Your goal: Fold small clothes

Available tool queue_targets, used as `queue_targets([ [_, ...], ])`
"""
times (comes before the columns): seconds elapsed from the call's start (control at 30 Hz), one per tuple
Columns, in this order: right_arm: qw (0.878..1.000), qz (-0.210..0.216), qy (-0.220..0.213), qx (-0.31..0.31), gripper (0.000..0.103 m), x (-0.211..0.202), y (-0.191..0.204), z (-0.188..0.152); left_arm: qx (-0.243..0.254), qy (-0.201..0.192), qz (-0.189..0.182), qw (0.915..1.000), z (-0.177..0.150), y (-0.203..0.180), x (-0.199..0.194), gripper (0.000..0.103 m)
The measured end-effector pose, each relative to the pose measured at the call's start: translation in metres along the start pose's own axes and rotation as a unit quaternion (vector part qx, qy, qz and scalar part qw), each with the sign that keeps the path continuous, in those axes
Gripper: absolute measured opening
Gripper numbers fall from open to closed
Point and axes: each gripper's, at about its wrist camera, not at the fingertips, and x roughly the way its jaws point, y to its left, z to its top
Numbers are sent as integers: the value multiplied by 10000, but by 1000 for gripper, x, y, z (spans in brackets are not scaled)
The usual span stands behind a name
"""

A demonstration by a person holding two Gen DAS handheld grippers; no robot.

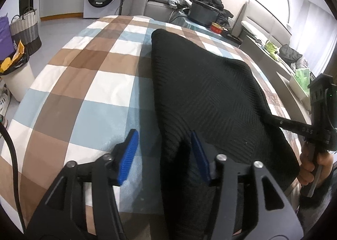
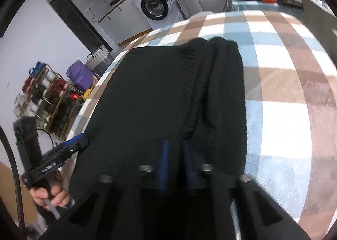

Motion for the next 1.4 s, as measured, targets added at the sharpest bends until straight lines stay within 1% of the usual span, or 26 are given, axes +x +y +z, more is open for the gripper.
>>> queue_targets([
  [0.07,9993,-32,-308,-211,7,-16,13,1,-4,-40,2,10000,1,0,-4,59],
  [0.1,9990,-90,-366,-237,7,-23,16,2,-11,-56,20,10000,1,0,-5,66],
  [0.13,9988,-140,-391,-241,7,-29,18,1,-13,-76,43,10000,2,0,-7,73],
  [0.2,9983,-374,-349,-293,7,-30,17,-5,5,-85,40,10000,2,0,-9,78],
  [0.27,9967,-760,-152,-262,7,-16,10,-11,14,-53,21,10000,1,-1,-8,79],
  [0.3,9966,-795,-19,-204,9,-11,7,-15,23,-24,26,10000,1,-1,-8,79],
  [0.33,9972,-726,88,-127,12,-6,3,-17,45,21,28,10000,0,-2,-7,79],
  [0.37,9978,-656,44,-63,13,-9,2,-17,63,46,21,10000,-1,-2,-7,79],
  [0.43,9983,-589,14,35,31,-17,1,-18,98,87,-14,9999,-4,-3,-7,79],
  [0.47,9985,-537,-96,87,37,-26,1,-21,115,114,-44,9999,-6,-3,-7,79],
  [0.5,9982,-568,-164,113,46,-32,0,-25,133,141,-69,9998,-7,-4,-6,79],
  [0.53,9978,-619,-208,148,51,-38,0,-29,151,171,-85,9997,-8,-5,-5,79],
  [0.57,9978,-611,-205,183,51,-42,-1,-36,174,219,-112,9995,-9,-6,-4,78],
  [0.6,9981,-558,-160,218,51,-45,-1,-41,208,250,-151,9994,-9,-8,-3,74],
  [0.63,9983,-514,-92,268,51,-46,-1,-46,284,304,-225,9989,-11,-10,-2,63],
  [0.67,9984,-458,-48,335,51,-45,0,-53,352,355,-263,9984,-12,-13,-1,58],
  [0.73,9988,-411,-48,270,51,-46,2,-59,521,437,-336,9971,-15,-20,1,30],
  [0.77,9988,-454,-39,203,51,-45,6,-64,615,424,-372,9965,-17,-24,1,27],
  [0.8,9987,-489,-32,156,49,-43,9,-67,692,360,-308,9965,-17,-28,1,25],
  [0.83,9987,-500,-47,116,42,-42,12,-70,755,301,-259,9964,-17,-31,1,20],
  [0.93,9984,-559,-117,55,32,-42,15,-69,694,262,-279,9969,-13,-32,7,17],
  [0.97,9983,-569,-123,53,30,-40,15,-68,676,259,-260,9970,-9,-33,10,17],
  [1.03,9985,-521,-101,109,24,-33,13,-63,665,255,-220,9972,0,-35,17,17],
  [1.2,9973,-646,-192,297,24,-18,7,-41,679,285,-48,9973,30,-41,42,17],
  [1.33,9952,-698,-337,593,24,-12,-4,-31,609,290,-49,9977,41,-39,53,17],
  [1.4,9946,-768,-381,592,24,-10,-4,-27,566,291,-39,9980,44,-38,55,17],
])
